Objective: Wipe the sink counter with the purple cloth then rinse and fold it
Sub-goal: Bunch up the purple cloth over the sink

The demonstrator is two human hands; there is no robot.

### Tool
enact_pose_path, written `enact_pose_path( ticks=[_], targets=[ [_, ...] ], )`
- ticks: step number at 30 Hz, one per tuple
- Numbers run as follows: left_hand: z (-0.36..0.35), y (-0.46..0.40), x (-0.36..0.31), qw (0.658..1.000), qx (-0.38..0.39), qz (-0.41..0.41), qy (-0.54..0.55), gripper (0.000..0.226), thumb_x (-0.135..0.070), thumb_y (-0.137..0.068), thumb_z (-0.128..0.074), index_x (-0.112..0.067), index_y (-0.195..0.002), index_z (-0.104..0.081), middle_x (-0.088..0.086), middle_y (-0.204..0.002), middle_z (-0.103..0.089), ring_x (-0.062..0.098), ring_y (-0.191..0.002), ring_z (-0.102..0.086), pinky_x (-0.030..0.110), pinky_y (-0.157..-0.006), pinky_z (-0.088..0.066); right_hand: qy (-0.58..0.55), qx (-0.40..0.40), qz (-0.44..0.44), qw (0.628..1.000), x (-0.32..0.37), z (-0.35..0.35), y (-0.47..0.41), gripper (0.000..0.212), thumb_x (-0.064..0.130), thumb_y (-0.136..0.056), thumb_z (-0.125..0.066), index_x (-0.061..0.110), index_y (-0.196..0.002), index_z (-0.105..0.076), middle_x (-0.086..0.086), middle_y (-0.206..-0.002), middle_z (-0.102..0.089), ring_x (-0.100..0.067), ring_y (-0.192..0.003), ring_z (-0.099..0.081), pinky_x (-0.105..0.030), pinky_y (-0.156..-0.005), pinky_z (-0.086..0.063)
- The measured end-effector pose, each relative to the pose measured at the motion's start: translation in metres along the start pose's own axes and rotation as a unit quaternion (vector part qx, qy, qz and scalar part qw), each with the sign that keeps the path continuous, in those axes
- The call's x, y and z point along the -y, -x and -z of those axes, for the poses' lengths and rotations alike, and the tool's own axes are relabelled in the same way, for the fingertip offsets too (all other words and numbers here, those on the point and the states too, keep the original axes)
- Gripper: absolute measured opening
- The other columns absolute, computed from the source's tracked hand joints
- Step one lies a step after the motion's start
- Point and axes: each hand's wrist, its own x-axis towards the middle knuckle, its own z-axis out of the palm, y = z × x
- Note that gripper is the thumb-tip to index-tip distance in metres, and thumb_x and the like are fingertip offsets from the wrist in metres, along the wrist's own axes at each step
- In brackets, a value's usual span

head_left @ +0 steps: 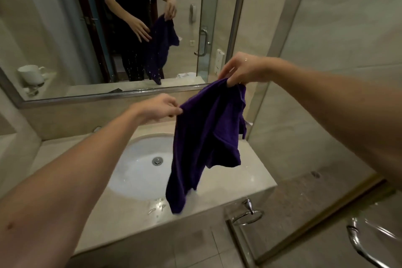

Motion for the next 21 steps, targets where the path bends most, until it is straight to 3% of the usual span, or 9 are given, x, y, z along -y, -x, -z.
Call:
enact_pose_path(
  ticks=[2,6,9,11,14,15,17,18,21],
  targets=[
    [0.004,0.001,-0.008,0.997,-0.026,0.005,0.066,0.009,-0.025,-0.102,-0.057,-0.017,-0.101,-0.062,0.003,-0.098,-0.069,0.019,-0.092,-0.064,0.045,-0.087,-0.052,0.058,-0.007,0.002,0.998,-0.011,0.010,0.005,0.022,0.004,-0.090,-0.063,0.011,-0.107,-0.075,-0.008,-0.103,-0.073,-0.022,-0.099,-0.070,-0.033,-0.085,-0.061],
    [0.016,0.000,-0.038,0.986,-0.144,-0.018,0.088,0.009,-0.021,-0.102,-0.057,-0.014,-0.103,-0.064,0.005,-0.092,-0.061,0.019,-0.078,-0.060,0.038,-0.065,-0.059,0.065,-0.029,-0.011,0.997,-0.036,0.020,0.010,0.020,0.016,-0.098,-0.058,0.005,-0.094,-0.074,-0.008,-0.084,-0.072,-0.023,-0.083,-0.070,-0.028,-0.068,-0.055],
    [0.004,-0.009,-0.061,0.956,-0.211,0.020,0.202,0.008,-0.012,-0.099,-0.061,-0.011,-0.104,-0.068,0.011,-0.097,-0.064,0.020,-0.076,-0.064,0.035,-0.055,-0.060,-0.204,-0.057,-0.034,0.977,-0.056,-0.006,0.009,0.024,0.019,-0.101,-0.052,0.003,-0.093,-0.069,-0.012,-0.087,-0.067,-0.026,-0.081,-0.066,-0.037,-0.069,-0.057],
    [-0.018,-0.015,-0.077,0.932,-0.219,0.029,0.288,0.016,-0.007,-0.098,-0.061,-0.002,-0.113,-0.065,0.016,-0.101,-0.066,0.020,-0.074,-0.066,0.031,-0.048,-0.058,-0.411,-0.060,-0.069,0.907,-0.065,-0.043,0.004,0.023,0.025,-0.102,-0.050,0.009,-0.096,-0.065,-0.012,-0.090,-0.062,-0.026,-0.079,-0.062,-0.038,-0.068,-0.051],
    [-0.051,-0.016,-0.103,0.920,-0.104,0.013,0.378,0.017,-0.009,-0.100,-0.058,-0.001,-0.114,-0.064,0.016,-0.098,-0.072,0.024,-0.080,-0.074,0.032,-0.060,-0.062,-0.573,0.005,-0.077,0.816,-0.065,-0.087,-0.006,0.049,0.053,-0.092,-0.059,0.010,-0.114,-0.067,-0.015,-0.105,-0.070,-0.029,-0.095,-0.069,-0.044,-0.085,-0.056],
    [-0.057,-0.015,-0.107,0.927,-0.043,0.005,0.372,0.020,-0.010,-0.101,-0.056,-0.002,-0.117,-0.065,0.015,-0.102,-0.075,0.026,-0.091,-0.075,0.035,-0.072,-0.064,-0.603,0.012,-0.078,0.794,-0.062,-0.093,-0.009,0.061,0.061,-0.088,-0.061,0.010,-0.122,-0.067,-0.017,-0.115,-0.072,-0.033,-0.106,-0.069,-0.051,-0.093,-0.055],
    [-0.059,-0.017,-0.108,0.948,0.018,-0.014,0.318,0.023,-0.006,-0.100,-0.056,-0.007,-0.120,-0.066,0.012,-0.110,-0.076,0.024,-0.105,-0.073,0.039,-0.087,-0.061,-0.616,-0.006,-0.080,0.783,-0.056,-0.094,-0.010,0.057,0.058,-0.090,-0.064,0.012,-0.122,-0.069,-0.017,-0.120,-0.073,-0.033,-0.108,-0.071,-0.053,-0.091,-0.056],
    [-0.055,-0.018,-0.106,0.960,-0.002,-0.023,0.278,0.024,-0.004,-0.098,-0.058,-0.010,-0.118,-0.068,0.011,-0.110,-0.076,0.023,-0.106,-0.073,0.039,-0.087,-0.061,-0.610,-0.021,-0.083,0.788,-0.055,-0.093,-0.011,0.045,0.047,-0.093,-0.066,0.012,-0.121,-0.070,-0.017,-0.122,-0.073,-0.030,-0.104,-0.071,-0.049,-0.086,-0.058],
    [-0.041,-0.023,-0.084,0.974,-0.178,-0.016,0.136,0.028,-0.014,-0.090,-0.071,-0.018,-0.117,-0.068,0.003,-0.112,-0.071,0.020,-0.103,-0.067,0.031,-0.076,-0.056,-0.591,-0.032,-0.085,0.802,-0.051,-0.086,-0.015,0.025,0.018,-0.097,-0.065,0.006,-0.119,-0.068,-0.014,-0.121,-0.073,-0.026,-0.098,-0.072,-0.042,-0.080,-0.059]
  ],
)
